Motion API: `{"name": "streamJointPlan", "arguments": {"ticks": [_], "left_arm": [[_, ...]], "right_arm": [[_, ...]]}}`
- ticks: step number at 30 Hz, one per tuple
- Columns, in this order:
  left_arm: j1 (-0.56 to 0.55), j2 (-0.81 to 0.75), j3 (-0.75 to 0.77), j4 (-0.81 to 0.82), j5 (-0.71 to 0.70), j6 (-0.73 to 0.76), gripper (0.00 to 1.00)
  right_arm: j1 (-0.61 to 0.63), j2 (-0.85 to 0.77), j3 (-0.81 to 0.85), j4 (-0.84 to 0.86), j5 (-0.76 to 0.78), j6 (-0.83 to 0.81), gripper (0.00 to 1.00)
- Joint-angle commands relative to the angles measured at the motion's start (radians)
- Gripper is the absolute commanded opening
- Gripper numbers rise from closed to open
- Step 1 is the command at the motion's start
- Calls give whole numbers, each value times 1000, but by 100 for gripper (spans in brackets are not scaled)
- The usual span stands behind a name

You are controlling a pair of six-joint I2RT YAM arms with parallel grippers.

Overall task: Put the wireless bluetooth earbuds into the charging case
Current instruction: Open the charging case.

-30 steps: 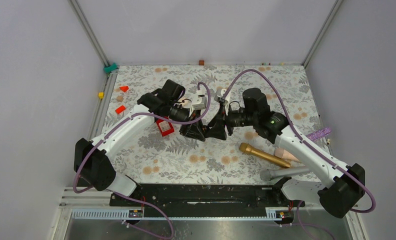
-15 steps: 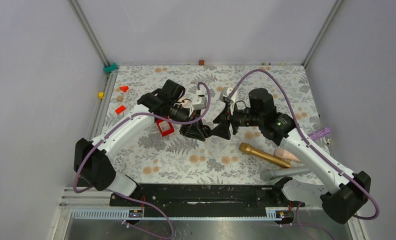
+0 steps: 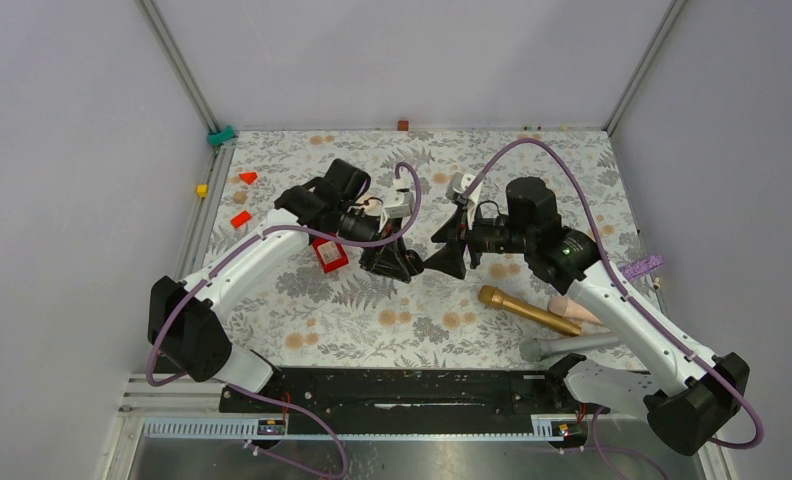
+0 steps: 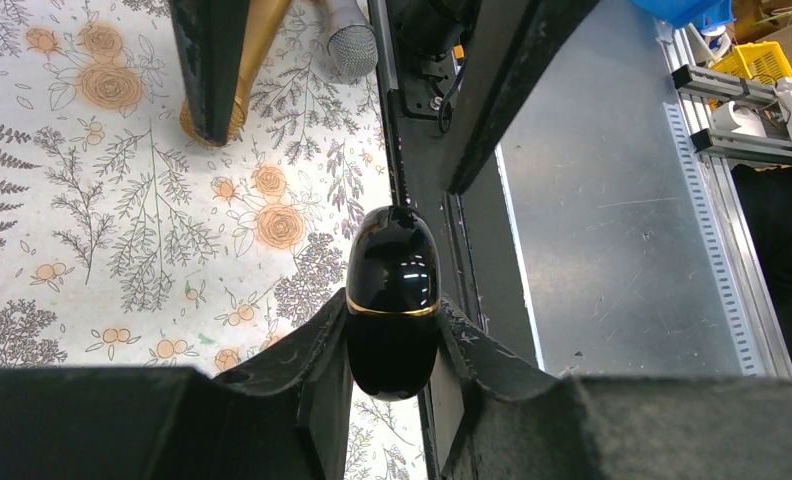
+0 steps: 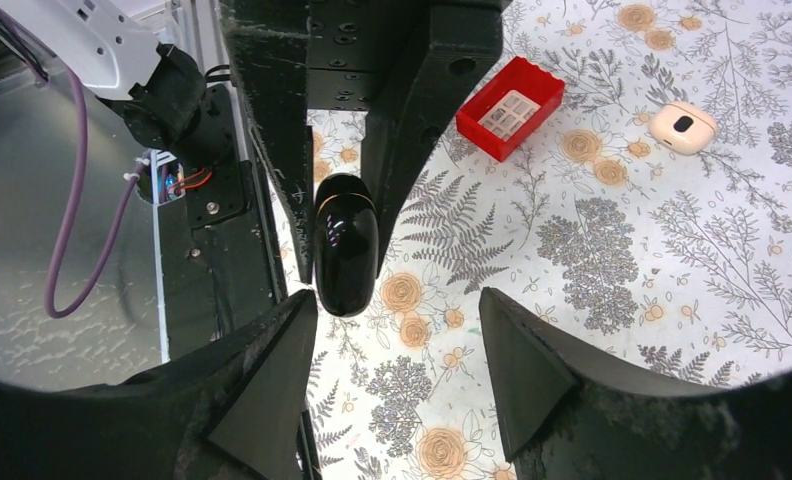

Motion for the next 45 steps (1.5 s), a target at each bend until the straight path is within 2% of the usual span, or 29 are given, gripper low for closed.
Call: {"name": "streamJointPlan", "arguments": {"ticks": [1,17,26,36,45], "left_arm": [[0,-21,7,88,14,-64,0],[-3,-49,-31,130,22,-84,0],[-2,-63,-40,129,41,-78,0],[-2,-69,-45,129,51,-73,0],[-2,-66,-44,129,56,-72,0]], "right_arm": [[-6,4,25,39,-61,46,69],[-4,67,7,101,-50,98,70],[-4,76,8,94,30,70,71],[-9,-15,4,87,269,-12,73],[-14,-45,21,47,228,-34,76]]}}
